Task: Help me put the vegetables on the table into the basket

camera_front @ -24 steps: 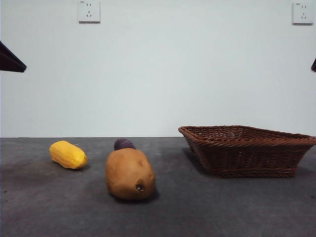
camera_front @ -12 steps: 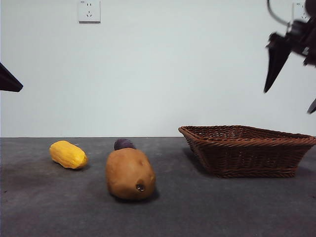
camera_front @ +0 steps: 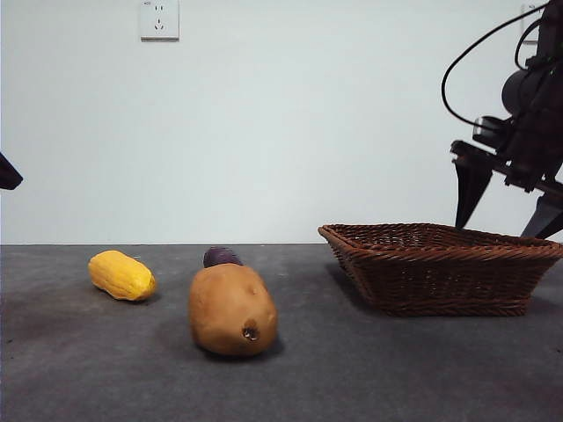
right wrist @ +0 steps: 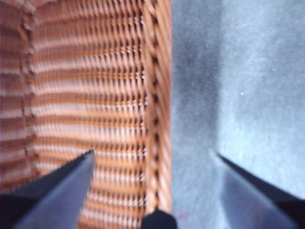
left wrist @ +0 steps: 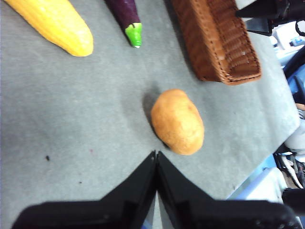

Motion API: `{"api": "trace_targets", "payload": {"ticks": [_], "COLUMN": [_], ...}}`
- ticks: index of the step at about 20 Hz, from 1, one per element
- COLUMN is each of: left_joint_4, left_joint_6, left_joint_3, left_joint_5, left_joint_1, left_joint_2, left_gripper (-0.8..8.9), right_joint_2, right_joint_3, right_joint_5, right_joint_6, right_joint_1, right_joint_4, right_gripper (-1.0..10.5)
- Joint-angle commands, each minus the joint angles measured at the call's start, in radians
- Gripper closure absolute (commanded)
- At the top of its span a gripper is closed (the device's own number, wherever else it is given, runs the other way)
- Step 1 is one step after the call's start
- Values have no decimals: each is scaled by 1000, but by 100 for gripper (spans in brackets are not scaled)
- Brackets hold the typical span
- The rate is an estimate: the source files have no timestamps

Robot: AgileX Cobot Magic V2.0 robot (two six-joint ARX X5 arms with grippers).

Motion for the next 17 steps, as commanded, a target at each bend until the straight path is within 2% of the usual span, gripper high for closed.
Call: {"api": "trace_targets", "payload": {"ticks": [1,2,4,6,8,10,12,14,17], "left_joint_4": [2,2,2,6,34,105,97,7,-167], "left_joint_6": [19,19,18,14,-26,-121,-212,-208,-151], "left_joint_3": [-2,-2,-2,-2,-2,0,36,134,375], "left_joint_5": [-3,-2,-2,-2,-2,1,-76,-156,-288], "left_joint_1": [-1,-1,-1,-1,-1,-1,-1,-1,-14], "left_joint_2": [1,1,1,1,1,1,18,91,292], "left_gripper": [817,817,817,817,818,817,814,814,811], "right_joint_2": [37,48,61,66,67,65,56,24,-49], "right_joint_3": [3,3,3,3,3,11,42,75,84], "right_joint_5": [4,5,5,5,5,4,4,-3,-24], "right_joint_6": [-22,-22,-21,-23,-22,-21,-23,-23,-23], "right_joint_1": [5,6,6,5,3,2,1,-2,-2], "right_joint_4": [8,9,6,3,13,0,-44,-65,-80], "right_gripper": [609,623,862,958,958,958,958,958,958]}}
